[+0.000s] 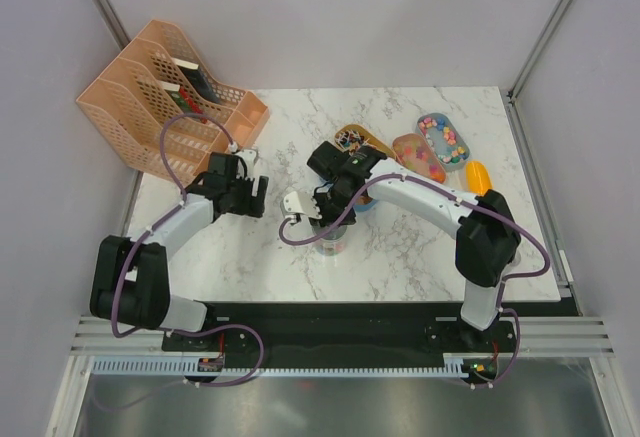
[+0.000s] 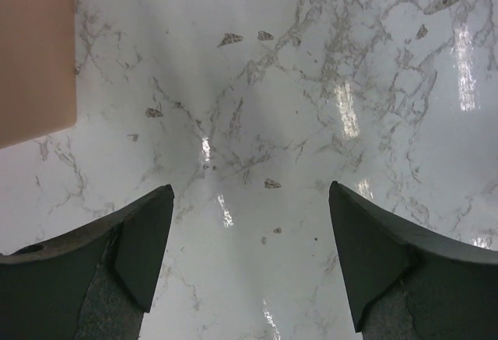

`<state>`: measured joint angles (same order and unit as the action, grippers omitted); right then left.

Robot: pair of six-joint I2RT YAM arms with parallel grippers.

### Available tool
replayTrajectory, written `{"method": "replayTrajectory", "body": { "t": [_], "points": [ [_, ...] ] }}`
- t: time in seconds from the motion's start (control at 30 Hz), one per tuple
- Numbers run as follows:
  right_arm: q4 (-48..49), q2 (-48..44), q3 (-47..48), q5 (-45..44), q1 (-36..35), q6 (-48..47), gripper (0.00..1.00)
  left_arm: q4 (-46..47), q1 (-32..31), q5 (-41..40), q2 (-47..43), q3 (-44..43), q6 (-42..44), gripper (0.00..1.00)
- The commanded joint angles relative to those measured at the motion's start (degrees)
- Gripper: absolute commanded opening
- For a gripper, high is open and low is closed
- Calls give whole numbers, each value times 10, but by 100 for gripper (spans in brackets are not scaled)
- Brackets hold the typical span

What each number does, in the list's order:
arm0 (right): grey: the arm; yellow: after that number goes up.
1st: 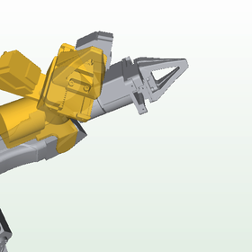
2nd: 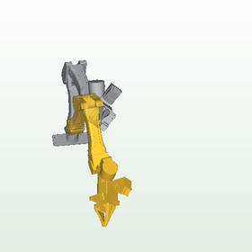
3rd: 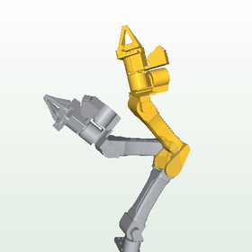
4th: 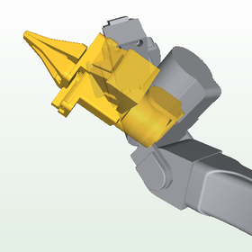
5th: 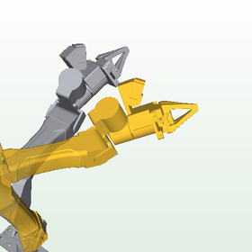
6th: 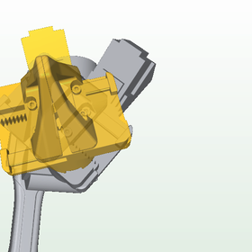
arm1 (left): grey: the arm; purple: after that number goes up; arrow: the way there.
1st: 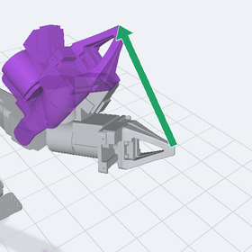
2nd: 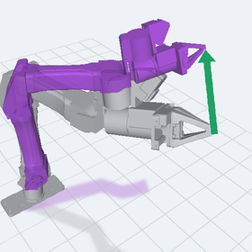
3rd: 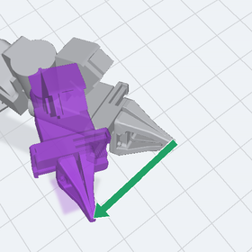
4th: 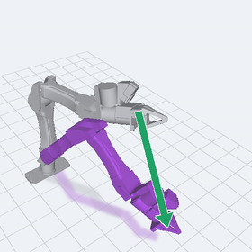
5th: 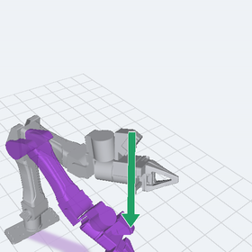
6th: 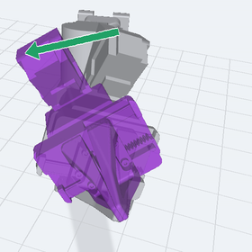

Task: Pack the candies
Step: Close the bottle lid on the packing bottle.

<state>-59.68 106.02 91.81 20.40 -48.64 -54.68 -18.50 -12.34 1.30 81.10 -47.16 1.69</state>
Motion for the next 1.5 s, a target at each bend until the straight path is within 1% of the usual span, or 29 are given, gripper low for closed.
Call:
{"method": "replayTrajectory", "body": {
  "t": [0.0,0.07,0.13,0.2,0.3,0.4,0.47,0.5,0.57,0.6,0.63,0.7,0.73,0.77,0.8,0.83,0.9,1.0,1.1,1.27,1.37,1.47],
  "points": [
    [13,2,-3,-12,-1,0,0,46,2,55,-32,27,-27,87],
    [16,-9,7,-10,0,4,0,72,2,77,-41,56,-49,81],
    [22,-13,21,-12,0,8,0,98,2,120,-49,74,-63,69],
    [28,-12,29,-18,0,11,0,98,-3,143,-49,76,-71,63],
    [34,4,28,-23,1,12,0,95,-9,172,-38,71,-78,61],
    [45,16,30,-23,0,14,0,95,-24,181,-34,66,-80,64],
    [48,27,29,-19,1,19,0,94,-31,200,-29,63,-72,69],
    [49,31,27,-20,0,21,0,95,-40,213,-26,62,-66,73],
    [49,40,19,-24,0,23,0,100,-51,212,-22,60,-36,75],
    [51,39,1,-26,0,19,0,102,-58,222,-22,59,-23,80],
    [56,37,-10,-30,0,18,0,114,-59,232,-22,63,20,83],
    [68,33,-45,-41,0,15,0,130,-59,239,-30,71,58,86],
    [71,31,-55,-44,0,17,0,131,-59,244,-33,71,100,87],
    [69,31,-61,-45,0,19,0,129,-58,253,-39,74,120,88],
    [69,24,-59,-45,0,24,0,128,-57,283,-64,80,141,89],
    [68,17,-56,-45,1,26,0,127,-58,299,-76,96,192,89],
    [68,1,-39,-49,1,27,0,107,-57,310,-88,99,224,89],
    [67,-23,-9,-54,0,32,0,101,-58,293,-88,91,220,89],
    [62,-20,20,-51,0,37,0,122,-58,281,-83,92,207,89],
    [47,-7,57,-43,-1,30,0,139,-58,287,-86,103,190,89],
    [39,-5,72,-44,-6,27,0,145,-57,282,-92,115,191,90],
    [38,1,66,-40,-11,27,0,147,-58,269,-94,119,198,90]
  ]
}}
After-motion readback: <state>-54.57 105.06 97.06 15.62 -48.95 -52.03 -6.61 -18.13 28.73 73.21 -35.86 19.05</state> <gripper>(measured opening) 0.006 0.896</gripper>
